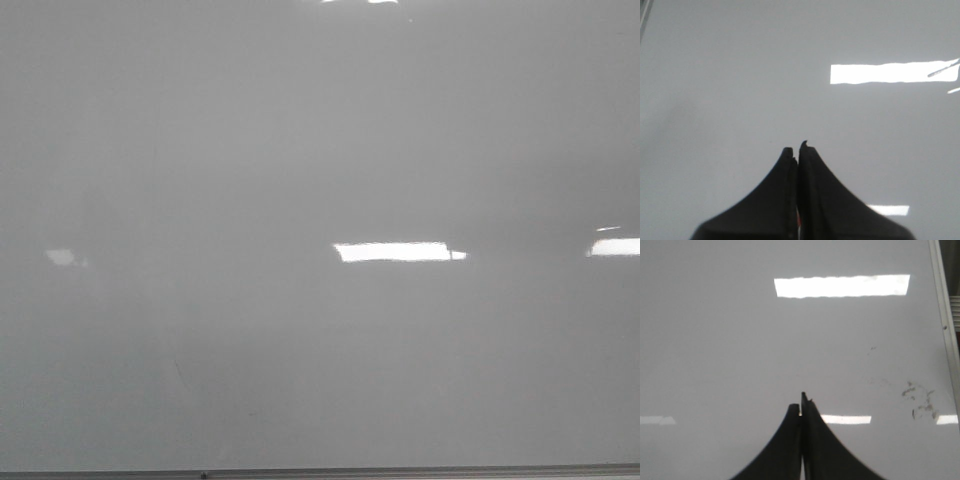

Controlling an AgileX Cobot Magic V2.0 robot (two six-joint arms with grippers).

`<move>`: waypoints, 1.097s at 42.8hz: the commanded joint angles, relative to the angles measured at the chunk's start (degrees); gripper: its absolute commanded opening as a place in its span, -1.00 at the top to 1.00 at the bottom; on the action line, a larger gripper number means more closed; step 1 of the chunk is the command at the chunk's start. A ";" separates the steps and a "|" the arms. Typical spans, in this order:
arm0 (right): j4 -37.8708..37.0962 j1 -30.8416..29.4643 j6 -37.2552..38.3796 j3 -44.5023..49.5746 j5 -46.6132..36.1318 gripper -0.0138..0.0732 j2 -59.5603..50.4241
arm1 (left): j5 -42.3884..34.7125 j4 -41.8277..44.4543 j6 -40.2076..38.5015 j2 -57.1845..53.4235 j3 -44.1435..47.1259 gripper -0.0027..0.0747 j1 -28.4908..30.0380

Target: Write number 8 on whiteboard

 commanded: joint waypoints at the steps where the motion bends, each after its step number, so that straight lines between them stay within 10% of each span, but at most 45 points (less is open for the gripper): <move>1: -1.77 -0.10 0.08 -6.95 0.14 0.84 3.78 | 1.30 -0.44 -0.24 3.82 -8.08 0.99 -0.46; 16: -4.06 -0.10 0.08 -21.60 12.89 0.84 19.48 | 20.03 -0.44 -0.24 19.21 -25.96 0.99 -0.46; 39: -3.36 -0.04 0.08 -22.10 16.89 0.83 36.89 | 23.77 -0.55 -0.24 33.30 -25.49 0.98 -0.46; 47: -3.28 1.56 -1.38 -22.10 19.69 0.17 37.74 | 25.55 -0.55 -0.24 37.16 -25.49 0.69 -0.46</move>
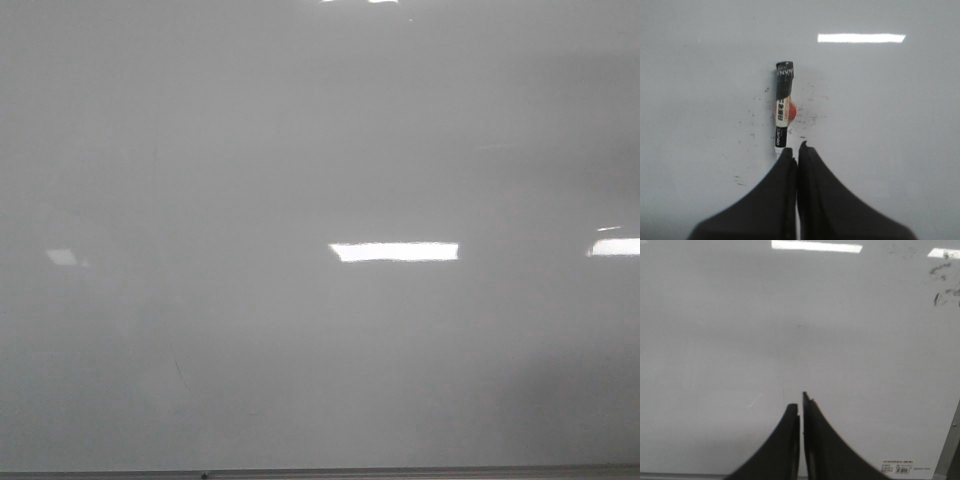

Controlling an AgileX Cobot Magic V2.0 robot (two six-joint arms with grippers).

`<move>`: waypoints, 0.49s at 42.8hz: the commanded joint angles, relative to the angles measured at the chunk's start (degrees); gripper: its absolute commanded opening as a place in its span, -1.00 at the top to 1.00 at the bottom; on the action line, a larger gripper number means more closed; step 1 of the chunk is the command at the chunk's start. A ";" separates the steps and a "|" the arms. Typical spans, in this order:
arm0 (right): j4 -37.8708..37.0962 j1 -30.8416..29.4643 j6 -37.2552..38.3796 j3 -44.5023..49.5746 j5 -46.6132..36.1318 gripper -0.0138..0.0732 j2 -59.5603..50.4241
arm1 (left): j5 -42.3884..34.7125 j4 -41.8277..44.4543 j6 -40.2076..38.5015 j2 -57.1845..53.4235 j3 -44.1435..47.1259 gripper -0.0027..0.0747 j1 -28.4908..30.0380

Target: Write number 8 on whiteboard

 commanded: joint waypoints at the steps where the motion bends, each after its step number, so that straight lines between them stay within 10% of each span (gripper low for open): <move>1: -0.25 1.16 -1.45 -1.89 -2.16 0.03 0.22 | -3.09 -0.55 -0.24 2.35 -1.42 0.60 -0.46; 10: -0.25 2.20 -1.74 -1.89 0.41 -0.76 0.22 | -2.20 0.13 -0.24 7.21 -1.42 -0.43 -0.46; 21: -0.25 2.20 -1.74 -1.89 -0.14 -0.75 0.22 | -2.41 1.44 -0.24 17.43 -3.75 -0.48 -0.46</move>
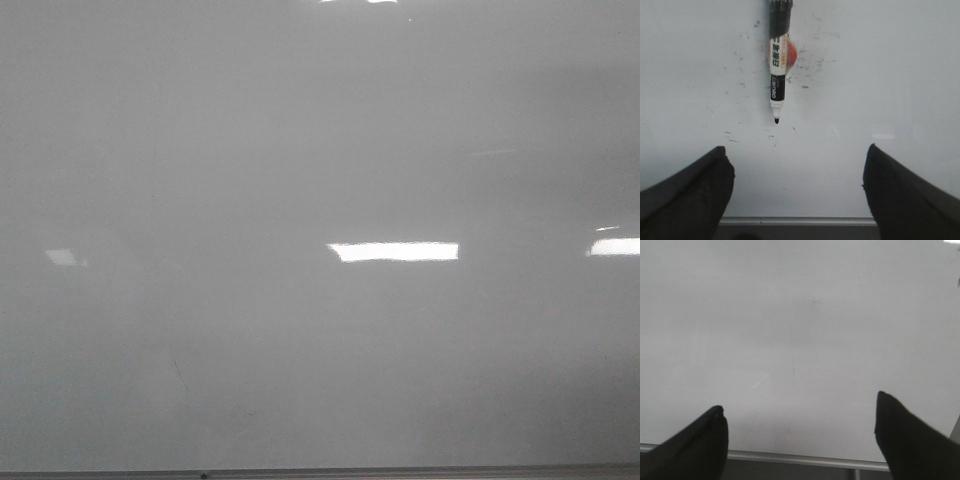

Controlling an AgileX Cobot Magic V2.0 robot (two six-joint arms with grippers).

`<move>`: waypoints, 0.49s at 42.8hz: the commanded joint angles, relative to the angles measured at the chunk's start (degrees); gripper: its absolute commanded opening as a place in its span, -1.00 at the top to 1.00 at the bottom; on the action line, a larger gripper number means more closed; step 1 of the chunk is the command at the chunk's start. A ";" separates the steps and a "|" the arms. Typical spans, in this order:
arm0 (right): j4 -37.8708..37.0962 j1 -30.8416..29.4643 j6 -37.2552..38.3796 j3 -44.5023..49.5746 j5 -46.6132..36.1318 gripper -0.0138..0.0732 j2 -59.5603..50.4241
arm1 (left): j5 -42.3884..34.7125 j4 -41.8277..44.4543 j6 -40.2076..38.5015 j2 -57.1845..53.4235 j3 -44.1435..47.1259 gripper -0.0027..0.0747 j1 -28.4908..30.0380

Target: Write number 8 on whiteboard

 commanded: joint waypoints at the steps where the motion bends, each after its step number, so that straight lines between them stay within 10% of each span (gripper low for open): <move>1: -0.57 0.08 -0.82 -1.89 -3.74 -0.75 0.13 | -3.90 0.69 -0.24 4.73 -3.63 -0.48 -0.46; 21: -0.57 0.08 -0.82 -1.89 -3.98 -0.75 0.13 | -15.25 0.69 -0.24 22.88 -8.32 -0.48 -0.46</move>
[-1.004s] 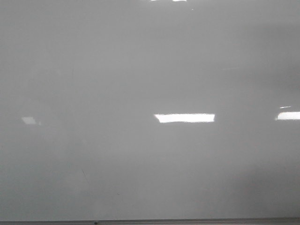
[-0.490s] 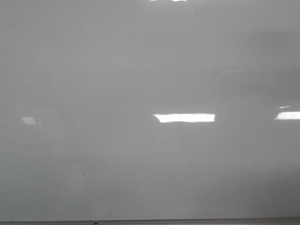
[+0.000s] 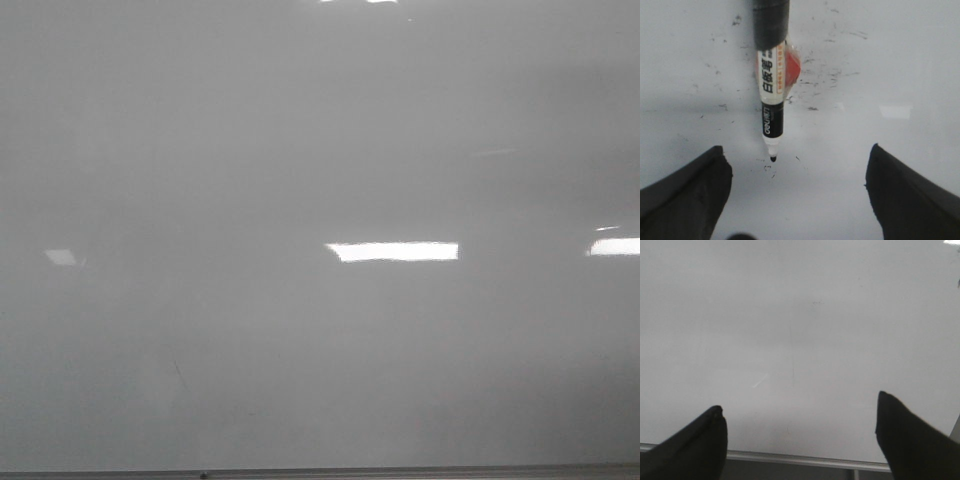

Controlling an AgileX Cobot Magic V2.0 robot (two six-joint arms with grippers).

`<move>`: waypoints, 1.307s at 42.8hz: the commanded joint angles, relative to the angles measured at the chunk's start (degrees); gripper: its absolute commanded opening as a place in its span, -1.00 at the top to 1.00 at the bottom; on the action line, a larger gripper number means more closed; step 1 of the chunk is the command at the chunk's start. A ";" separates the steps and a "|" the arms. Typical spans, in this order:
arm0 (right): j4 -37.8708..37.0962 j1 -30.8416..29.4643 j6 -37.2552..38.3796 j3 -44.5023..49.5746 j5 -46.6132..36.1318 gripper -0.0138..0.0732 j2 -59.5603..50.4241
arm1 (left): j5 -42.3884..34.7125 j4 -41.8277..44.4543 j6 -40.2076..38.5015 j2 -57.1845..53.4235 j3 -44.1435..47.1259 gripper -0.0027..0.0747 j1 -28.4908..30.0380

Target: Write number 8 on whiteboard

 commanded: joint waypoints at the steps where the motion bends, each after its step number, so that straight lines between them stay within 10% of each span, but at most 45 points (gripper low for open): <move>1: -0.57 0.08 -0.44 -1.89 -3.98 -0.75 0.13 | -7.23 0.09 -0.24 2.16 -1.97 -0.48 -0.46; 27: -0.57 0.08 -0.44 -1.89 -3.98 -0.75 0.13 | -17.24 2.29 -0.24 10.30 -2.06 -0.45 -0.46; 56: -0.57 0.08 -0.44 -3.45 -4.20 -0.75 -0.07 | -13.09 2.52 -0.24 9.24 -2.06 0.97 -0.46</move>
